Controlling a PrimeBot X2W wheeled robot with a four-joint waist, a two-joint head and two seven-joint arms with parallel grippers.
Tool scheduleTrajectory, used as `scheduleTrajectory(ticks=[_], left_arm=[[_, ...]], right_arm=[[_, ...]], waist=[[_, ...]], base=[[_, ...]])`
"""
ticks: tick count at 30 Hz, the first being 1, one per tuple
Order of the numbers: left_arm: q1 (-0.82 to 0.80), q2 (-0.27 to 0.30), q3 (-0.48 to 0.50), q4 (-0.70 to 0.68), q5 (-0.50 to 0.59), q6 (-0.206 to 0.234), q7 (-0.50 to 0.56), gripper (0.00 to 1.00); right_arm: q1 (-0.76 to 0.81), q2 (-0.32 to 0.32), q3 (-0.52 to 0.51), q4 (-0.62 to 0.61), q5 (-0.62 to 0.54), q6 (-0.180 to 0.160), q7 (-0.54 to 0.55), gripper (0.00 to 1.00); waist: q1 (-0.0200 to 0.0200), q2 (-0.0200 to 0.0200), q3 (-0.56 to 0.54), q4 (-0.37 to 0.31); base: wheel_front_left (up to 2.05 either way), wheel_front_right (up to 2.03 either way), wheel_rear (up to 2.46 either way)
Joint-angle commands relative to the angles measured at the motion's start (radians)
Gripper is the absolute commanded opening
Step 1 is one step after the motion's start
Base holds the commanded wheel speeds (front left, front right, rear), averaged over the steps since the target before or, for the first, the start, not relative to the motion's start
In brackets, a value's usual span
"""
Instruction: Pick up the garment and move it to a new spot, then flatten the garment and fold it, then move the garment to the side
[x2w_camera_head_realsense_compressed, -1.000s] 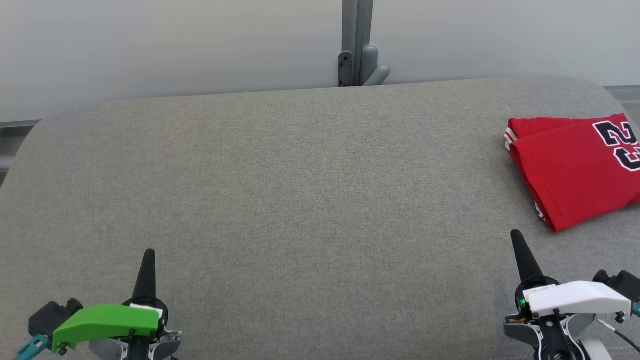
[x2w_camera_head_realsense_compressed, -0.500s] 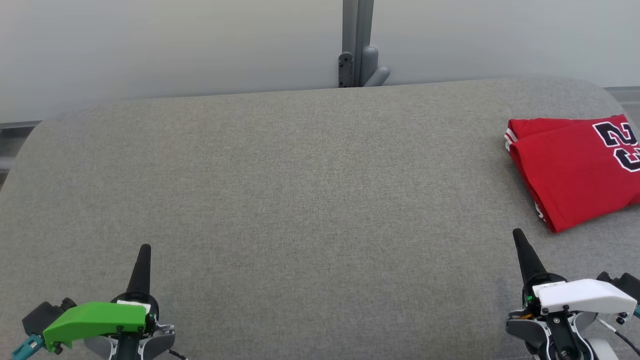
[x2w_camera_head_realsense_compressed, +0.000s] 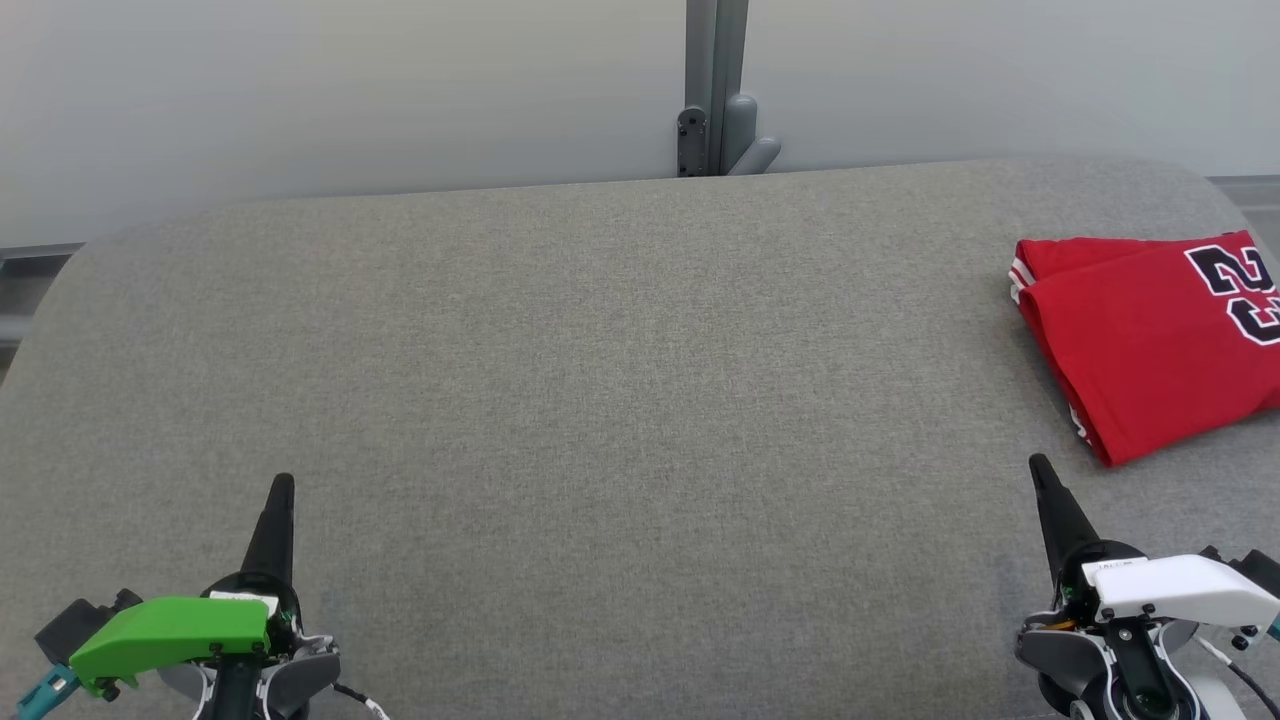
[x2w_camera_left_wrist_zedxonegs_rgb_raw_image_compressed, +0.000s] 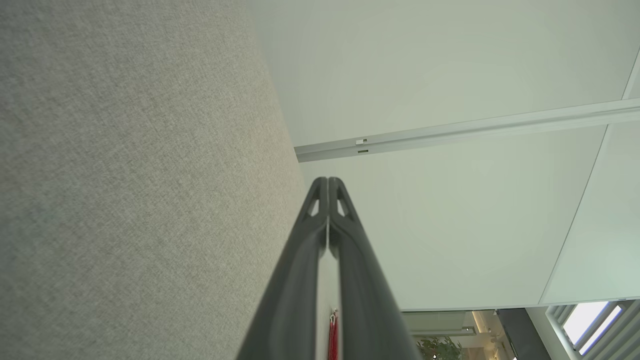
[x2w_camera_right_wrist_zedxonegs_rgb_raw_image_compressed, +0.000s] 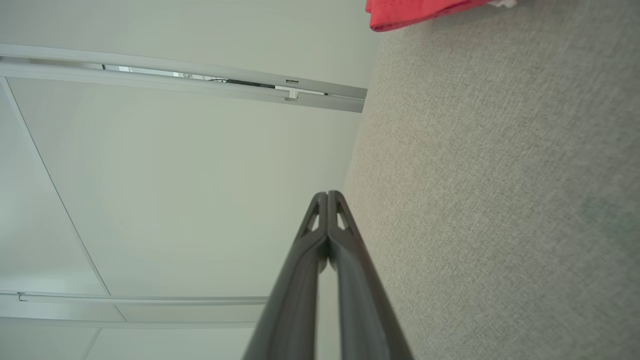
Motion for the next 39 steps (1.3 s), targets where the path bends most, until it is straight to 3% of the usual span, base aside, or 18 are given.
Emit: scheduleTrajectory(ticks=[1, 25, 39], left_arm=[[-0.017, 0.008, 0.007, -0.001, -0.023, -0.007, 0.007, 0.00], [-0.035, 0.006, 0.039, 0.006, -0.172, -0.030, 0.056, 0.00], [-0.034, 0.003, 0.041, 0.006, -0.165, -0.029, 0.058, 0.00]], right_arm=[[-0.014, -0.005, -0.005, 0.000, 0.023, 0.000, 0.007, 0.00], [-0.021, -0.004, -0.026, 0.011, 0.178, 0.000, 0.047, 0.00], [-0.021, 0.001, -0.031, 0.011, 0.167, 0.000, 0.049, 0.00]], waist=[[0.0000, 0.0000, 0.000, 0.000], [0.0000, 0.0000, -0.005, 0.001], [0.0000, 0.0000, -0.005, 0.001]], base=[[0.00, 0.00, 0.00], [0.00, 0.00, 0.00], [0.00, 0.00, 0.00]])
